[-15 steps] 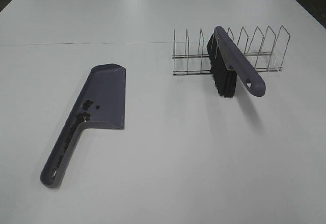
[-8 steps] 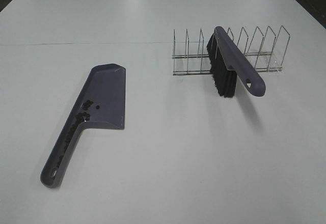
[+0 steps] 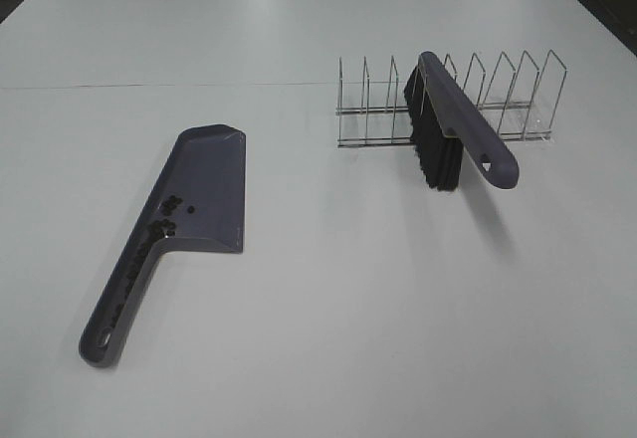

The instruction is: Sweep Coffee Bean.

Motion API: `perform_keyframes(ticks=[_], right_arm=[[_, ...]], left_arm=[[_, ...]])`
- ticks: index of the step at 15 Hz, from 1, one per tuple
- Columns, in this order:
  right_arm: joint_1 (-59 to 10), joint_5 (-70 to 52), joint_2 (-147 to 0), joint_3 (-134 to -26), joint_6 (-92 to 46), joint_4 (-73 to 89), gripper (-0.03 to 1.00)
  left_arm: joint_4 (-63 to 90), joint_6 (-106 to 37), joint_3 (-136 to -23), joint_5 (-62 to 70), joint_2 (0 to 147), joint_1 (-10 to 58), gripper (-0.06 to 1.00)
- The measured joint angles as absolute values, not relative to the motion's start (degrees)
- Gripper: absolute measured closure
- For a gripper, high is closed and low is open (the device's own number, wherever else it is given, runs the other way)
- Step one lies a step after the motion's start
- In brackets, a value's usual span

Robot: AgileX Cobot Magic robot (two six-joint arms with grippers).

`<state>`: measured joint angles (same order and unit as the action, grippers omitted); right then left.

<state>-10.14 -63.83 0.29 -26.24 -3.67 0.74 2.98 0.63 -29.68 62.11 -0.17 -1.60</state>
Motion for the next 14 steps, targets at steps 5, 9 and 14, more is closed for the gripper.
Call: perform_keyframes(ticks=[5,9,14], right_arm=[[-8.5,-63.8,0.3,-26.2,-3.5,1.1,0.33],[-8.5,-63.8,0.3,-26.2,-2.3,1.1,0.33],[-2.2,-63.8,0.3,-26.2,-2.2,1.1,0.33]], left_arm=[[3.0,0.7,-29.7,62.1,-0.2,-1.6,0.3],[3.0,0.7,-29.7,62.1,-0.2,-1.6,0.3],[3.0,0.7,-29.7,62.1,-0.2,-1.6,0.3]])
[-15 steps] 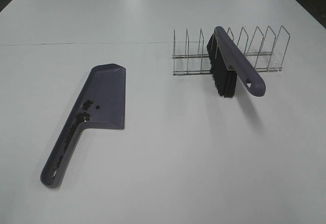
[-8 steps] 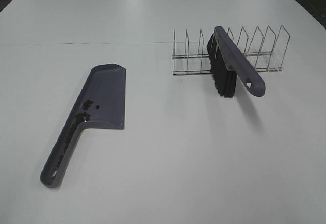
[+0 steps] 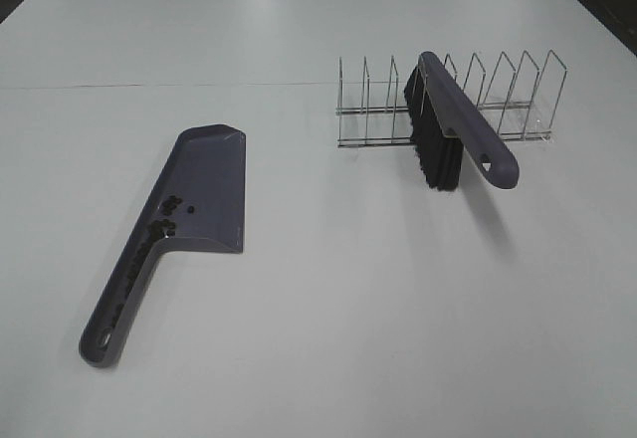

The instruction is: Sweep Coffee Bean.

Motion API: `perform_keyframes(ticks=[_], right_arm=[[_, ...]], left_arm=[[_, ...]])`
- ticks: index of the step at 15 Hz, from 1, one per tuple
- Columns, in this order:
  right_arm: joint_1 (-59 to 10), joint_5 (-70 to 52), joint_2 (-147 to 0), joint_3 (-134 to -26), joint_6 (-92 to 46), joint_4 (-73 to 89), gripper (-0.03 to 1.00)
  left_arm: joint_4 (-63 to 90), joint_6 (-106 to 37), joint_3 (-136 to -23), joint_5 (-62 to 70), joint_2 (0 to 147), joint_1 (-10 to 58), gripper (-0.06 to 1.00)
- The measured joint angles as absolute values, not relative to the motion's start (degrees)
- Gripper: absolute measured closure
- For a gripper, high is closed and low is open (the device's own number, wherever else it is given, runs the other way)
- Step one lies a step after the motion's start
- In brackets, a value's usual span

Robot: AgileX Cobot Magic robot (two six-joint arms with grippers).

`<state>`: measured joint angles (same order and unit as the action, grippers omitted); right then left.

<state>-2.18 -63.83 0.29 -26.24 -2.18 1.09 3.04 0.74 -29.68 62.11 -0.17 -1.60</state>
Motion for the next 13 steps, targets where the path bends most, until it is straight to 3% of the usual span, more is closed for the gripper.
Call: perform_keyframes(ticks=[13], right_arm=[[-2.1,-63.8,0.3,-26.2,-2.2,0.7,0.33]], left_arm=[[3.0,0.7,-29.7,62.1,-0.2,-1.6,0.3]])
